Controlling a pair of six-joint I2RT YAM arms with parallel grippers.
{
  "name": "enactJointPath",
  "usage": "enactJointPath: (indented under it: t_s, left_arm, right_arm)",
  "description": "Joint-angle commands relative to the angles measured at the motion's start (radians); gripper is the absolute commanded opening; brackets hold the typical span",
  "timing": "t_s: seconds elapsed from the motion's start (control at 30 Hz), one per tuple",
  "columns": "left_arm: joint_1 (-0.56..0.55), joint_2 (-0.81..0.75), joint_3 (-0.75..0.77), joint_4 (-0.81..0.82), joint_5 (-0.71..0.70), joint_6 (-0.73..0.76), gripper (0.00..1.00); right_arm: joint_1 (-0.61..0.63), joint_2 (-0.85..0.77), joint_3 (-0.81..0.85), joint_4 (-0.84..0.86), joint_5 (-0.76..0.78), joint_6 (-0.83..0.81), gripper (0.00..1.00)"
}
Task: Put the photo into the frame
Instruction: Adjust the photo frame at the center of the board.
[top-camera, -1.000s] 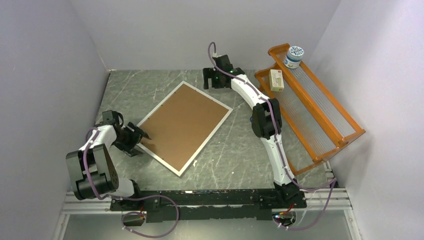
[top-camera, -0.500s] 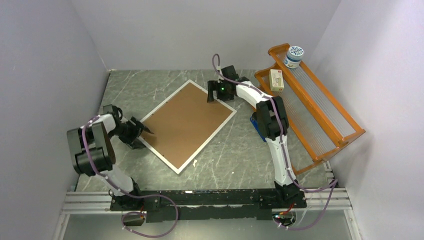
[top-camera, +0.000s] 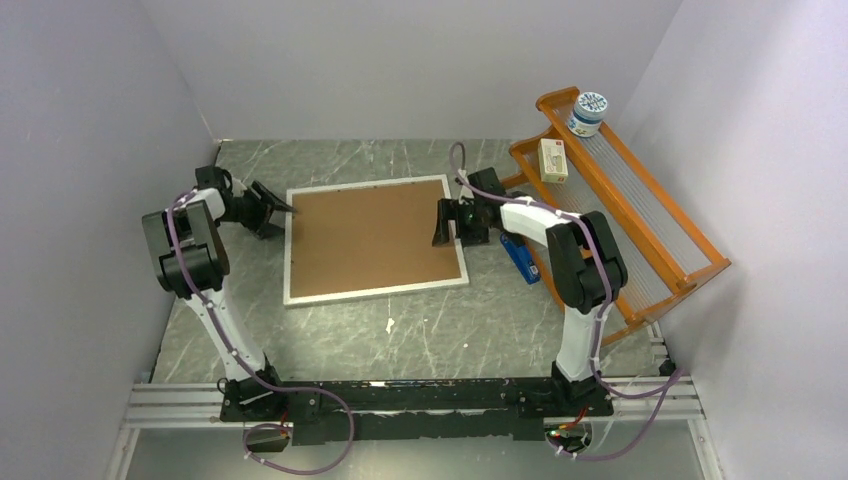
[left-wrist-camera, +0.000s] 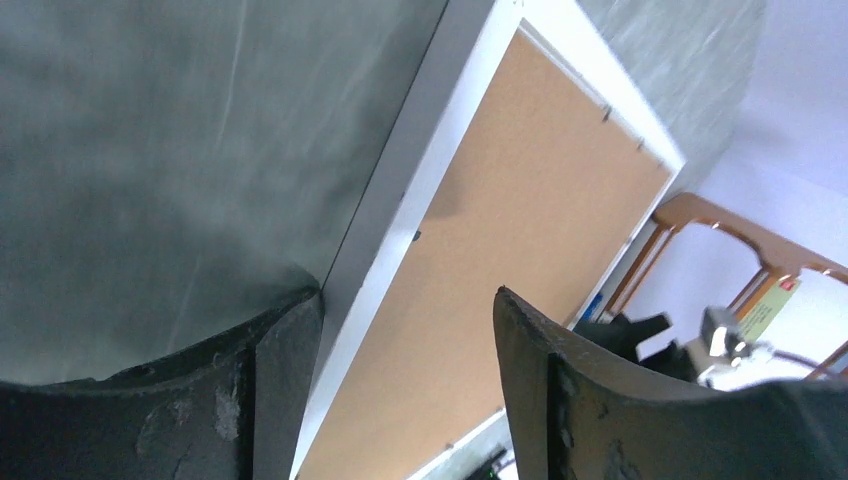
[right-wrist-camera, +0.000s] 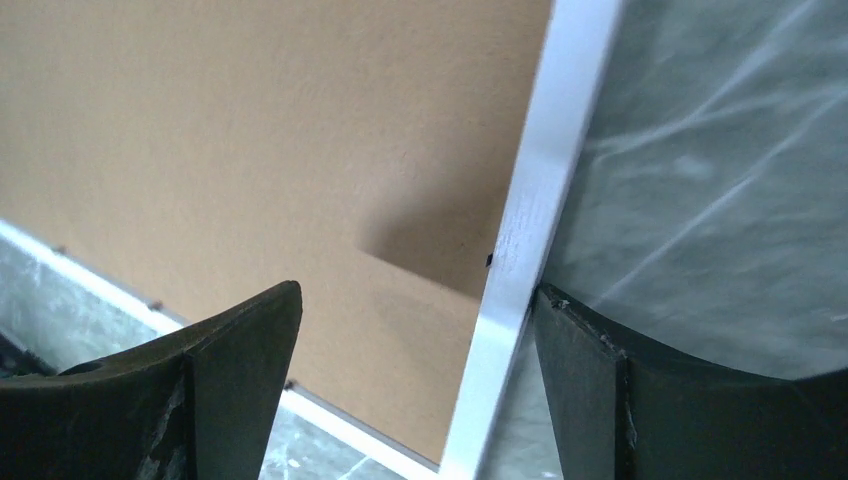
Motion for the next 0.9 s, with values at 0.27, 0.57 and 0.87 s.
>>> enactJointPath:
  t_s: [0.27, 0.57, 0.87]
  left_arm:
    - [-0.201, 0.303, 0.228, 0.177, 0.208, -0.047, 0.65]
    - [-0.228, 0.313, 0.181, 0.281, 0.250, -0.076, 0.64]
    - [-0.160, 0.246, 0.384, -0.008, 0.100, 0.048, 0.72]
  right_arm:
    - [0.336, -0.058, -0.187, 0.203, -0.252, 0.217, 0.85]
    - [0.418, -0.139, -0.214, 0.094, -0.167, 0.190, 0.85]
    - [0.410, -0.264, -0.075, -0.318, 0.165, 0.171, 0.89]
